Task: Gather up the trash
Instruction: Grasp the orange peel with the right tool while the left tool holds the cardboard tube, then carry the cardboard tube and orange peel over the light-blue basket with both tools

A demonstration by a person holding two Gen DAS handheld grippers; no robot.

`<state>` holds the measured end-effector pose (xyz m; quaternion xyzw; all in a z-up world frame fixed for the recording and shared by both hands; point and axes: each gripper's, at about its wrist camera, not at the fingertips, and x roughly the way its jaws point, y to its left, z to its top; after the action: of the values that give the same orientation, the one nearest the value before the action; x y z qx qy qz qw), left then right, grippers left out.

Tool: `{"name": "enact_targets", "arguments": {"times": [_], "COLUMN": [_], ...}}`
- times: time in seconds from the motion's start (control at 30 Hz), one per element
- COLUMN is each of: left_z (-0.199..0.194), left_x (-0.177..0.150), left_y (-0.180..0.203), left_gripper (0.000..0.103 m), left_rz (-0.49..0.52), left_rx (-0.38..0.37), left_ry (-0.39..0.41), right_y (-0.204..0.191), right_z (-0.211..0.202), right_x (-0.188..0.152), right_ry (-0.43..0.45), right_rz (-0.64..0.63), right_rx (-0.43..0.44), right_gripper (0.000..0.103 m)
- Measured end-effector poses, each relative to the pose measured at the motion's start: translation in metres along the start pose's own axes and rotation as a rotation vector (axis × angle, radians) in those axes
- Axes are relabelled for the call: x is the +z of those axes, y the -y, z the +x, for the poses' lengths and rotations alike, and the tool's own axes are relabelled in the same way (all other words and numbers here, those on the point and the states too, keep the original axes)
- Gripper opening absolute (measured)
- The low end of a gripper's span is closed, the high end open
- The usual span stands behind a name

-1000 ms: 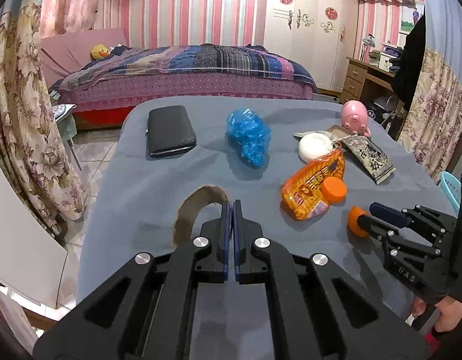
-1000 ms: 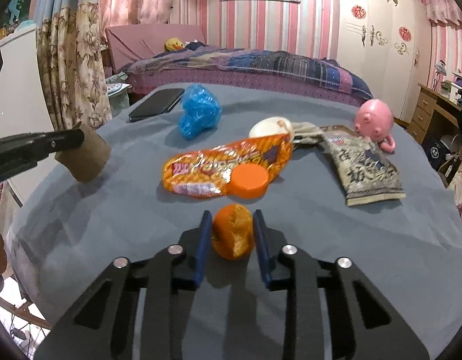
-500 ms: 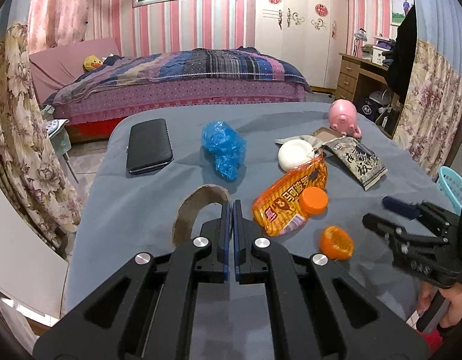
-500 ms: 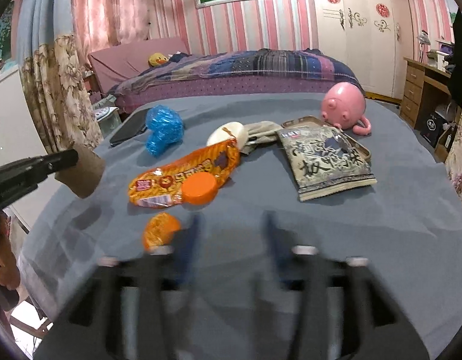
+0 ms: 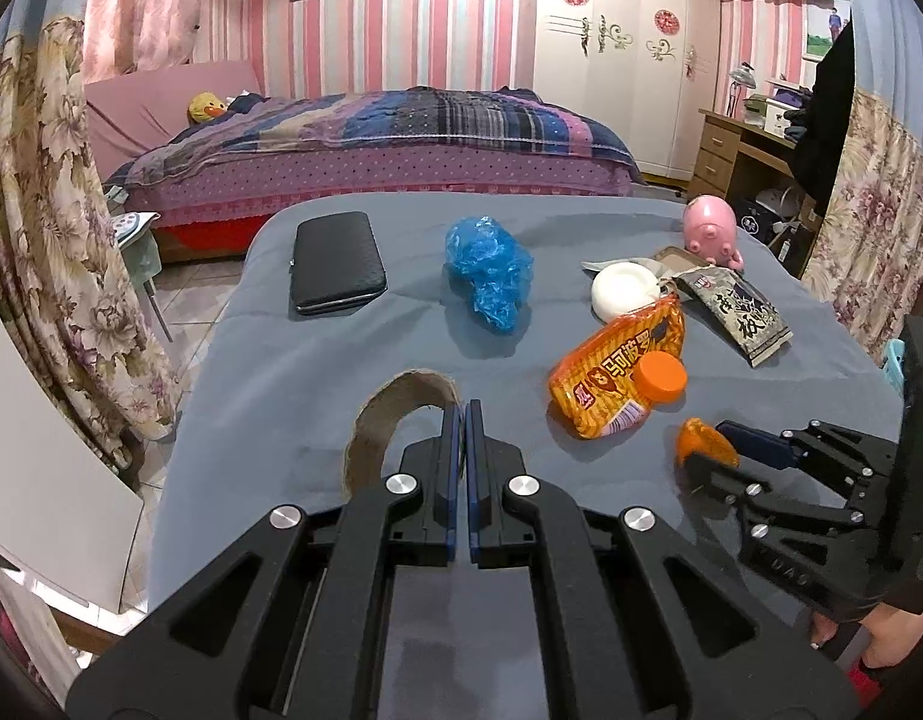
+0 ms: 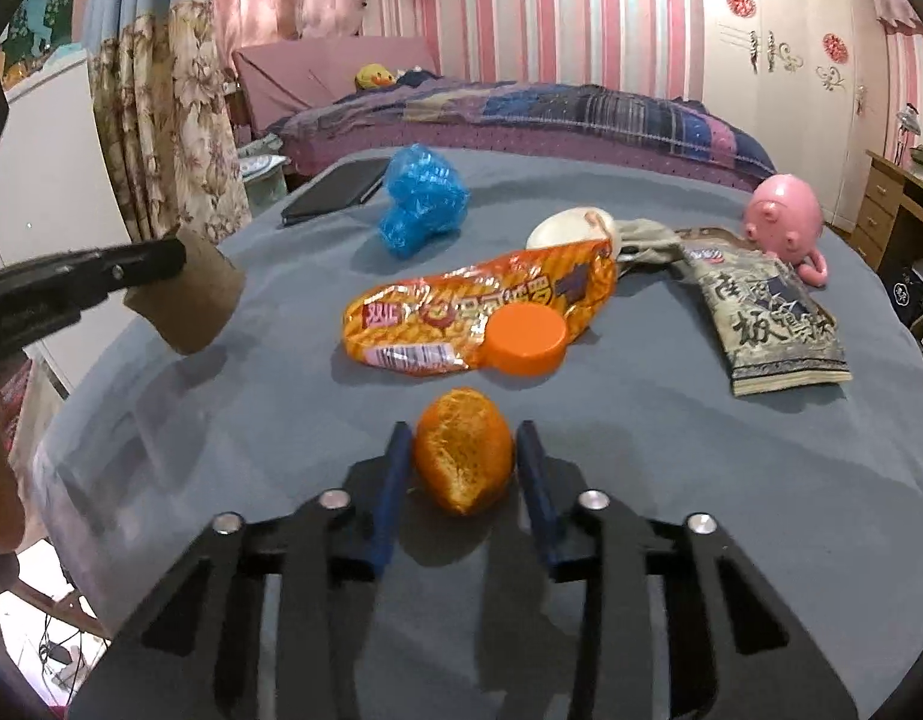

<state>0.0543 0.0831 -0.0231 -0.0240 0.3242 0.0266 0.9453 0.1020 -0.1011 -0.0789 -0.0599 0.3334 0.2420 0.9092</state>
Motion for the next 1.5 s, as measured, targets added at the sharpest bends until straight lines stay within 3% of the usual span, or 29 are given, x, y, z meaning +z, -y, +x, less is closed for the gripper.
{"name": "enact_targets", "arguments": {"times": [0.17, 0.33, 0.67, 1.1, 1.5], "left_z": [-0.002, -0.003, 0.003, 0.011, 0.022], "left_x": [0.006, 0.020, 0.045, 0.049, 0.048], "left_y": [0.009, 0.033, 0.113, 0.250, 0.388], "left_gripper": [0.000, 0.000, 0.000, 0.000, 0.000], "left_rz": [0.012, 0.028, 0.084, 0.249, 0.335], "left_rx": [-0.004, -0.028, -0.136, -0.282, -0.517], "left_ry": [0.013, 0.039, 0.074, 0.067, 0.053], "right_y": [0.014, 0.054, 0.144, 0.288, 0.360], "right_z": [-0.016, -0.041, -0.102, -0.186, -0.263], "right_x": [0.005, 0.016, 0.022, -0.027, -0.084], "right_ry": [0.046, 0.088, 0.146, 0.177, 0.176], "right_rz": [0.010, 0.086, 0.129, 0.291, 0.380], "right_rx": [-0.035, -0.081, -0.250, -0.517, -0.705], "right_gripper": [0.031, 0.031, 0.031, 0.031, 0.031]}}
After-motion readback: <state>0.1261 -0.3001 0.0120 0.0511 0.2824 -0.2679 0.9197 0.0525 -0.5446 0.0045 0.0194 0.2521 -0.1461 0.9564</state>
